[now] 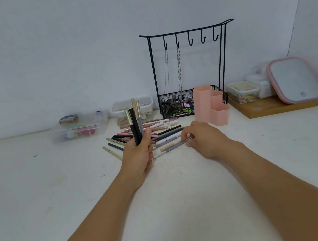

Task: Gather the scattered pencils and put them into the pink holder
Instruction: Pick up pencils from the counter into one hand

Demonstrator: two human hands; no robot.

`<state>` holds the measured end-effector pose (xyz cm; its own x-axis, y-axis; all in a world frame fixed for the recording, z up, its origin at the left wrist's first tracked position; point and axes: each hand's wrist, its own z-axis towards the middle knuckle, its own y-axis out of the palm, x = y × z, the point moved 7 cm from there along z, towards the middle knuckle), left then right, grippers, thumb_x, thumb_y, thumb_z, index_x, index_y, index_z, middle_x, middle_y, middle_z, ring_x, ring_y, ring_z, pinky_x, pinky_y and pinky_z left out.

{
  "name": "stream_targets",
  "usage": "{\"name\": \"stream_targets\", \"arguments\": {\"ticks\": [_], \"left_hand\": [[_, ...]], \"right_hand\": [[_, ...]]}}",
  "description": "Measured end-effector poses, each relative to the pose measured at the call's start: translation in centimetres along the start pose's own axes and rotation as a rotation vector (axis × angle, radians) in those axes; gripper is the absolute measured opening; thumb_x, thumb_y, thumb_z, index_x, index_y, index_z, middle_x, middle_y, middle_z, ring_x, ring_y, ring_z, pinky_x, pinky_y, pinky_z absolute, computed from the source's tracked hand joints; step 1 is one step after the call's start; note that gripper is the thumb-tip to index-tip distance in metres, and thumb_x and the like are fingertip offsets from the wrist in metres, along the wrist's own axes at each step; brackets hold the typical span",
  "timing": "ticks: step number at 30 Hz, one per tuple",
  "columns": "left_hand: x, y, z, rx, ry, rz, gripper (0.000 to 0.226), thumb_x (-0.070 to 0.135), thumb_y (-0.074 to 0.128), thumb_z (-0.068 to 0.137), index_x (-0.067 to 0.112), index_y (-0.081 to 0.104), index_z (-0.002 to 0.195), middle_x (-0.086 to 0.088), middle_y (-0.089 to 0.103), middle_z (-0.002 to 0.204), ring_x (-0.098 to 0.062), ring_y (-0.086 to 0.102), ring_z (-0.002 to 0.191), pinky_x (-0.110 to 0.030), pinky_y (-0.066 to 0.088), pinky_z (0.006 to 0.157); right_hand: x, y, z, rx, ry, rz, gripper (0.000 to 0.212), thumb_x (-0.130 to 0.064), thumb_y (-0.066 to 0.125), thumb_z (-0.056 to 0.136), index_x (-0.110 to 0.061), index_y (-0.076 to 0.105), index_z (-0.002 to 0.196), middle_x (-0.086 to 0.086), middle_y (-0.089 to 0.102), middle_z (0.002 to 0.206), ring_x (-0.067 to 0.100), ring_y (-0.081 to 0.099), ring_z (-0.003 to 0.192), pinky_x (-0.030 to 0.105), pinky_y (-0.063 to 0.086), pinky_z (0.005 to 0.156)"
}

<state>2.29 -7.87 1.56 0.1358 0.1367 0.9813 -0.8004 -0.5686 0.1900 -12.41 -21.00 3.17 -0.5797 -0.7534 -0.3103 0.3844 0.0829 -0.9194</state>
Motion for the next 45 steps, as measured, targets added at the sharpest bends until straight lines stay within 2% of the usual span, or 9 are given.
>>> {"name": "stream_targets", "arguments": {"ticks": [6,13,17,20,23,30,35,40,45], "left_hand": [[0.1,-0.1,-0.2,-0.001,-0.028,-0.009,0.033,0.042,0.065,0.096,0.017,0.053,0.077,0.008,0.032,0.049,-0.008,0.024,0.042,-0.019,0.022,0.036],[0.2,-0.2,-0.2,-0.003,-0.011,-0.039,0.044,0.049,0.066,0.092,0.023,0.05,0.061,0.005,0.03,0.05,-0.011,0.024,0.044,-0.023,0.019,0.039],[0.3,0.1,0.0,-0.046,0.029,-0.051,0.035,0.045,0.074,0.083,0.019,0.052,0.076,0.007,0.03,0.051,-0.009,0.022,0.043,-0.02,0.02,0.038],[0.6,0.8,-0.3,-0.122,0.082,0.006,0.035,0.046,0.076,0.071,0.018,0.056,0.078,0.007,0.034,0.049,-0.009,0.027,0.041,-0.02,0.022,0.038],[0.9,1.1,-0.4,-0.144,0.143,0.058,0.032,0.039,0.074,0.079,0.011,0.059,0.083,0.009,0.045,0.048,-0.005,0.035,0.039,-0.016,0.028,0.039],[1.0,1.4,-0.6,-0.16,0.261,0.26,0.03,0.041,0.071,0.086,0.012,0.064,0.083,0.007,0.057,0.059,-0.007,0.047,0.05,-0.016,0.04,0.049],[1.0,2.1,-1.0,-0.239,0.27,0.347,0.05,0.047,0.064,0.087,-0.001,0.064,0.099,0.003,0.058,0.052,-0.016,0.057,0.042,-0.023,0.038,0.034],[0.8,1.6,-0.6,-0.201,0.177,0.164,0.022,0.029,0.063,0.097,0.012,0.058,0.084,0.008,0.044,0.049,-0.01,0.033,0.042,-0.021,0.029,0.04],[0.2,0.5,0.1,-0.084,0.053,0.054,0.02,0.031,0.059,0.102,0.017,0.056,0.088,0.005,0.038,0.053,-0.01,0.034,0.045,-0.018,0.026,0.038]], "right_hand": [[0.4,0.7,0.1,-0.061,0.028,0.027,0.01,-0.021,0.059,0.096,-0.026,0.061,0.105,-0.002,0.055,0.1,0.02,0.054,0.09,0.033,0.045,0.079],[0.9,0.1,0.4,-0.043,0.058,0.081,0.014,-0.021,0.053,0.098,-0.023,0.061,0.086,-0.002,0.06,0.09,0.02,0.056,0.082,0.038,0.05,0.077],[-1.7,-1.0,0.1,0.006,0.067,0.608,0.025,-0.021,0.048,0.103,-0.016,0.053,0.079,0.0,0.051,0.07,0.016,0.044,0.064,0.029,0.037,0.059],[-5.1,-0.3,-0.5,-0.046,0.042,1.066,0.022,-0.013,0.051,0.102,-0.011,0.058,0.081,0.003,0.058,0.065,0.014,0.054,0.057,0.022,0.04,0.051],[-7.1,0.8,-1.0,-0.063,0.016,1.203,0.012,-0.013,0.06,0.097,-0.009,0.066,0.088,0.005,0.067,0.068,0.015,0.063,0.061,0.021,0.045,0.051],[-6.6,1.9,-1.6,0.097,0.063,1.195,0.013,-0.004,0.066,0.091,0.008,0.07,0.094,0.007,0.074,0.076,0.015,0.07,0.066,0.02,0.044,0.053],[-6.2,1.9,-1.6,0.07,0.03,1.174,0.015,-0.01,0.067,0.091,0.004,0.073,0.092,0.023,0.067,0.067,0.023,0.063,0.057,0.02,0.04,0.053],[-5.9,0.8,-1.0,0.114,-0.016,1.031,0.015,-0.004,0.066,0.09,-0.008,0.078,0.098,0.013,0.074,0.084,0.008,0.06,0.07,0.022,0.047,0.057],[-2.7,-0.9,-0.6,0.336,0.015,0.527,0.021,-0.011,0.062,0.093,-0.019,0.073,0.11,-0.005,0.071,0.109,0.005,0.061,0.088,0.025,0.051,0.082]]}}
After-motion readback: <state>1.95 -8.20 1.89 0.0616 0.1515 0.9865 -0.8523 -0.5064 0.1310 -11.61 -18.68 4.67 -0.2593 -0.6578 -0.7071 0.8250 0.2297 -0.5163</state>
